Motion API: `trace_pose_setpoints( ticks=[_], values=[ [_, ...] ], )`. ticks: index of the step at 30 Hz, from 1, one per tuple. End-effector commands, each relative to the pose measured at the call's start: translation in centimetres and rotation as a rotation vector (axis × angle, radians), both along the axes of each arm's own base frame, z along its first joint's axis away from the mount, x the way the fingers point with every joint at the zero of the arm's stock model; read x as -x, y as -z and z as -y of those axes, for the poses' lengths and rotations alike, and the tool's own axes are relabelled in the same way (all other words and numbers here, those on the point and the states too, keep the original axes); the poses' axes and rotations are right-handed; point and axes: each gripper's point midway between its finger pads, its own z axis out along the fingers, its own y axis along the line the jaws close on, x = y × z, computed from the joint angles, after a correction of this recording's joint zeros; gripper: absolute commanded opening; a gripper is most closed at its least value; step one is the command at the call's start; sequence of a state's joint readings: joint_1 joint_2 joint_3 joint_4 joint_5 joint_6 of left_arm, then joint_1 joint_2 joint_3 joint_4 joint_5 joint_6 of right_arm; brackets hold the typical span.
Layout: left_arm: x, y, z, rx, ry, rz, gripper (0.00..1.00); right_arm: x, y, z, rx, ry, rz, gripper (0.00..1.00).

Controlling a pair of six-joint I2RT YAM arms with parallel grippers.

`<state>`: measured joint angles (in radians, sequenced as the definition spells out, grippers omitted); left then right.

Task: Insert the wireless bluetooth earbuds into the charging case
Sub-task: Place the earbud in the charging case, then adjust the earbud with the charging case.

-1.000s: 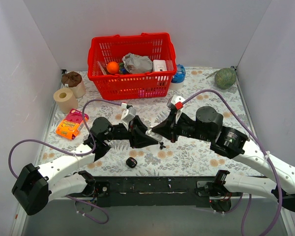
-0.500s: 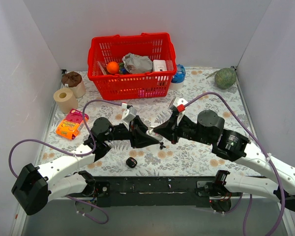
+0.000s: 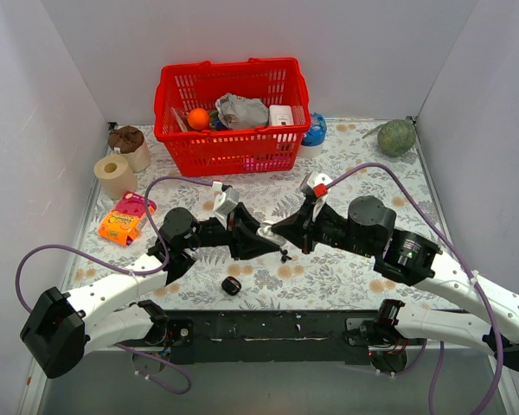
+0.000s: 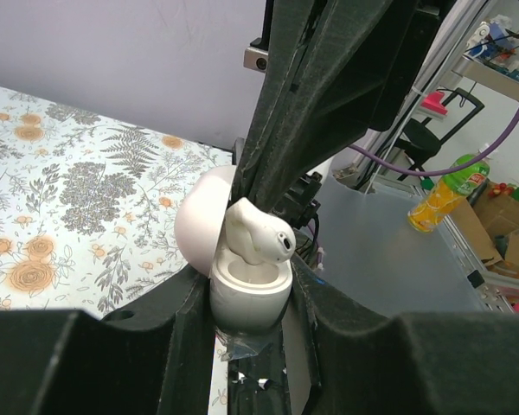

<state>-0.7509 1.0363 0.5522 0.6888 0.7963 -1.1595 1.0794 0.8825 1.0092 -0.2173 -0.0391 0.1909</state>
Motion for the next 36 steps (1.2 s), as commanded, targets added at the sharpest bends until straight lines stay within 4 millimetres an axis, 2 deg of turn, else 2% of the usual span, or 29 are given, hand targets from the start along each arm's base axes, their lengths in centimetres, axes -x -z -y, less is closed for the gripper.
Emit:
trace_pose_setpoints(
  ticks=[1, 9, 11, 22, 28, 29, 30, 33, 36],
  values=[
    [-0.6, -1.7, 0.0, 0.042, -0.044, 0.044, 0.0, 0.8, -0.2, -0.2, 0.007, -0.027, 0.015, 0.01],
    [-1.5, -1.3, 0.1, 0.018, -0.089, 0.039, 0.0, 1.2, -0.6, -0.7, 0.028, -0.039, 0.038, 0.01],
    [-1.7, -1.2, 0.1, 0.013, -0.102, 0.036, 0.0, 0.7, -0.4, -0.6, 0.043, -0.008, 0.042, 0.01],
    [-2.4, -1.7, -0.1, 0.024, -0.155, 0.054, 0.0, 1.5, 0.3, -1.0, 0.094, -0.003, 0.069, 0.01],
    [-2.1, -1.6, -0.2, 0.036, -0.148, 0.057, 0.0, 1.4, -1.3, -0.7, 0.034, 0.019, 0.074, 0.02],
    [-2.1, -1.5, -0.3, 0.037, -0.146, 0.057, 0.0, 1.4, -2.0, -0.6, 0.02, 0.021, 0.081, 0.06],
    [-2.0, -1.5, -0.3, 0.039, -0.144, 0.059, 0.0, 1.4, -2.4, -0.5, 0.012, 0.021, 0.082, 0.16],
    [-1.7, -1.2, -0.5, 0.038, -0.139, 0.063, 0.0, 1.0, -3.8, 0.2, -0.014, 0.059, 0.096, 0.33],
    [-1.2, -1.5, -0.8, 0.059, -0.13, 0.093, 0.0, 0.7, -4.5, 0.6, -0.016, 0.082, 0.098, 0.39]
  ],
)
